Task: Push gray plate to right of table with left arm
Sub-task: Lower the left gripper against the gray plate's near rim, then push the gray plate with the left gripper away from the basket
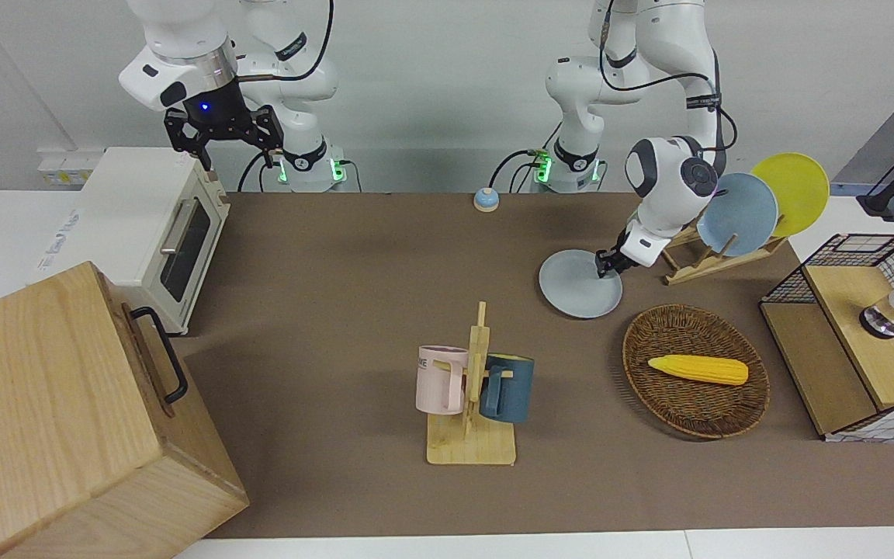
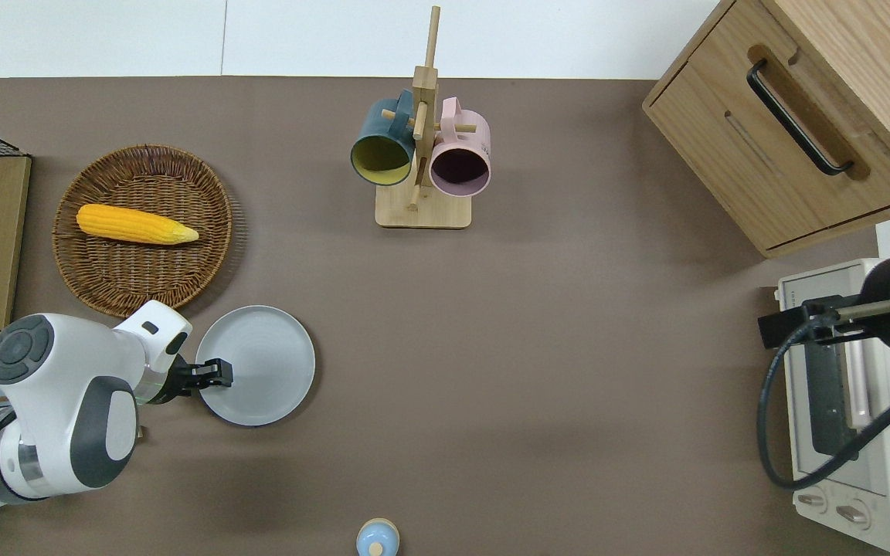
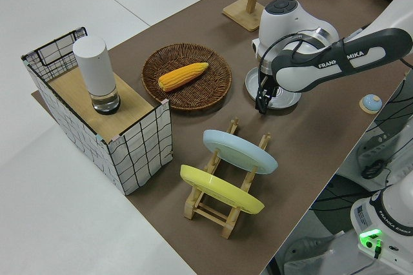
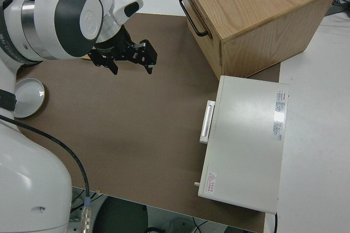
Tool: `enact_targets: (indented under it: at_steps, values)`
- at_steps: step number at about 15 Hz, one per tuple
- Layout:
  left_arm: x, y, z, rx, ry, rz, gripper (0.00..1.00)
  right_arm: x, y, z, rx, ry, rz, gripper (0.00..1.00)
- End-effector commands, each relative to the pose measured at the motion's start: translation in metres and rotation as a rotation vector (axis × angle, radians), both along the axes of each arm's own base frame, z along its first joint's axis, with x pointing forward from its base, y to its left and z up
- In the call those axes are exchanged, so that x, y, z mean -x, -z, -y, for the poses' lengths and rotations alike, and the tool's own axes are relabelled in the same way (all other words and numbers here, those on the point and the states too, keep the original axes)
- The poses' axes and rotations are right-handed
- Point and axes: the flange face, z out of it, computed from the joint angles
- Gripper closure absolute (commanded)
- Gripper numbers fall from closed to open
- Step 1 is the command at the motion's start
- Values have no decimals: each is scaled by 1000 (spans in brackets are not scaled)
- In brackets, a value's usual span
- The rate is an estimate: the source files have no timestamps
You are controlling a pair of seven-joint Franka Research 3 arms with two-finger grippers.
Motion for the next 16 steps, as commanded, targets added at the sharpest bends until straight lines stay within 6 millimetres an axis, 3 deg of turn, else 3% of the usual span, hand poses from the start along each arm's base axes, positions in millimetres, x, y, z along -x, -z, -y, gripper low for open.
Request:
enact_targets:
  at_steps: [1, 8, 11, 16]
  values:
    - [1, 1, -2, 31, -18, 16, 1000, 4, -3, 0, -1, -7, 1, 5]
    - [-3, 2, 30, 61, -5, 28, 1000, 4, -3, 0, -1, -7, 1, 5]
    - [-4, 1, 54, 99, -9, 30, 1000, 4, -3, 0, -1, -7, 0, 5]
    - [-4, 1, 116, 104, -37, 24, 1000, 4, -3, 0, -1, -7, 1, 5]
